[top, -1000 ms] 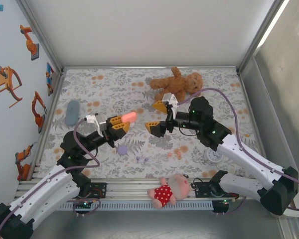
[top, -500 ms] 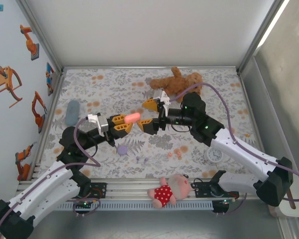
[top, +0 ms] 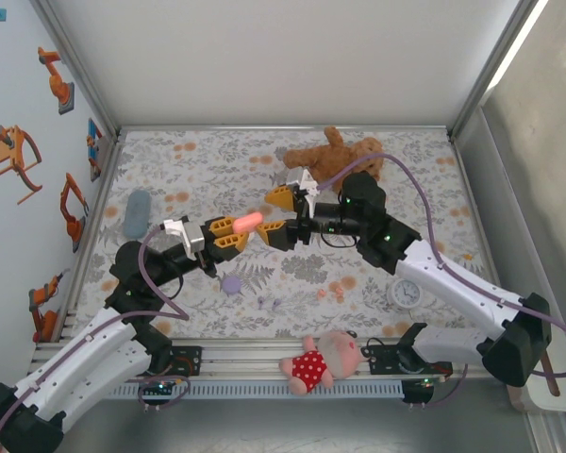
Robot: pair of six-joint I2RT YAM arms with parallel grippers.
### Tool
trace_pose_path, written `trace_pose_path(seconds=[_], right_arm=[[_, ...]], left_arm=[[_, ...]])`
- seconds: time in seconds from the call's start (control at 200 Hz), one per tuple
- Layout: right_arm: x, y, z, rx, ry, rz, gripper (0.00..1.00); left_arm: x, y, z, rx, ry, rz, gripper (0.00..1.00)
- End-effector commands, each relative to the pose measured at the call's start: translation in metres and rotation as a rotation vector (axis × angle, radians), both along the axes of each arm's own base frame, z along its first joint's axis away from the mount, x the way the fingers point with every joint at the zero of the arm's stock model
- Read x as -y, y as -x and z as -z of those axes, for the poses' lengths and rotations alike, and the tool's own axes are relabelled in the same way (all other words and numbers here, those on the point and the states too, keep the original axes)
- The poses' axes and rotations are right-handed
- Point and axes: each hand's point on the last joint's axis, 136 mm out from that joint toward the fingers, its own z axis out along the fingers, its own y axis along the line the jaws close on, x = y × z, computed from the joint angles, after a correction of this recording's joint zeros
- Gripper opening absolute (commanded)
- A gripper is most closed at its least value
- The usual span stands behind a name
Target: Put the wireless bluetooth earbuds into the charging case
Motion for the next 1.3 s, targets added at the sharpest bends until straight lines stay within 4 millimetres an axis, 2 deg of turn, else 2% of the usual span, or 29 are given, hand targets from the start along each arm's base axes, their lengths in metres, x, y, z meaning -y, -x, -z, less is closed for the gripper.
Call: trace_pose_path(seconds=[0.0,0.531,0.731,1.067,1.192,1.297], right_arm=[[0.0,-0.005,-0.031,0.043,-0.067,0.027,0.79],[0.002,-0.01,-0.038,0.056,-0.064,0.06,0.78],[0.003,-0.006,-0.042,0.056,-0.067,0.049,0.77],[0.02,-0.002,-0.054,0.045,-0.059,0.11,0.78],[0.03,-0.012,-0.054,0.009,-0.03,0.203,0.78],[0.04,-0.023,-0.046,-0.027,0.02,0.293,0.78]], left_arm=[[0.001,0.013,-0.014,0.061,0.003,0.046,0.0],[0.002,0.013,-0.008,0.049,-0.021,0.045,0.0],[0.002,0.012,-0.007,0.042,-0.024,0.044,0.0],[0.0,0.011,0.0,0.013,-0.032,0.032,0.0],[-0.001,0.01,0.003,0.002,-0.033,0.026,0.0],[-0.002,0.01,0.008,-0.014,-0.039,0.02,0.0]])
